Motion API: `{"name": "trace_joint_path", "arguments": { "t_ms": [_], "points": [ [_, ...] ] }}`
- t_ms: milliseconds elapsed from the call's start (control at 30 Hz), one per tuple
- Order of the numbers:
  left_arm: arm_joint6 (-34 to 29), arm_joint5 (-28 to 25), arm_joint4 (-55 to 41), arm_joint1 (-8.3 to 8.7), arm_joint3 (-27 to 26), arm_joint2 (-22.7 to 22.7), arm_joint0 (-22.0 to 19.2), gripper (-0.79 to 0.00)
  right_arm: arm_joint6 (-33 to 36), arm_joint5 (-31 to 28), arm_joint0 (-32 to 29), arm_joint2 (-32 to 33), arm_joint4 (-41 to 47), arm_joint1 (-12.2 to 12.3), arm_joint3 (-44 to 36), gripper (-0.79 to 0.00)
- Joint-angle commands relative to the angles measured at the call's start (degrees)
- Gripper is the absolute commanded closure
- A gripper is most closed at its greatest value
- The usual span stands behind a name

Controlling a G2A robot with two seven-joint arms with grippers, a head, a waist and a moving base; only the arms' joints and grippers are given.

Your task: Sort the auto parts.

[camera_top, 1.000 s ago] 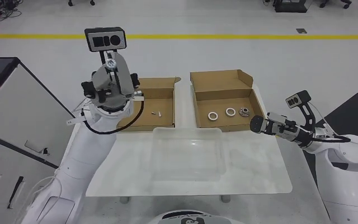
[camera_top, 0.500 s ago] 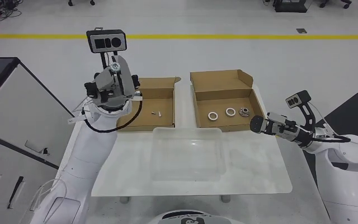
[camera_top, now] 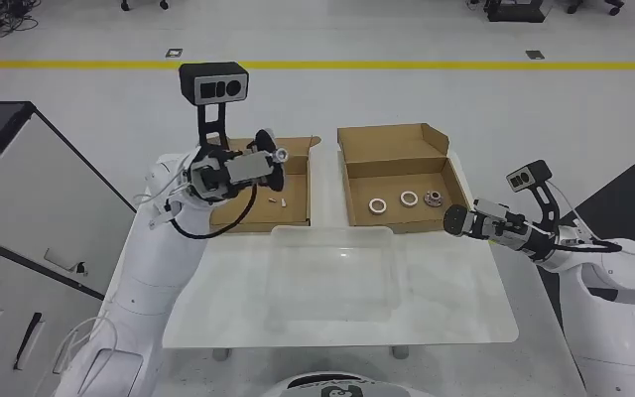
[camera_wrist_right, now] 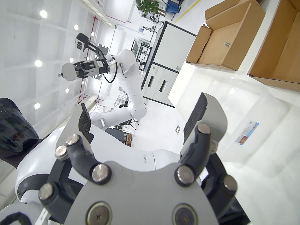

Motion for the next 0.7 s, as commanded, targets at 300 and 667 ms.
{"name": "trace_joint_path", "arguments": {
  "t_ms": [300, 667],
  "points": [
    [-1.2, 1.2, -10.9, -1.60, -1.4, -0.6, 1.1, 0.000, 0.0, 0.0, 0.0, 0.0, 0.0, 0.0, 0.0, -0.785],
    [-2.4, 2.4, -14.9, -2.89, -1.8, -1.6, 1.5, 0.000, 0.0, 0.0, 0.0, 0.0, 0.0, 0.0, 0.0, -0.785]
  ]
}}
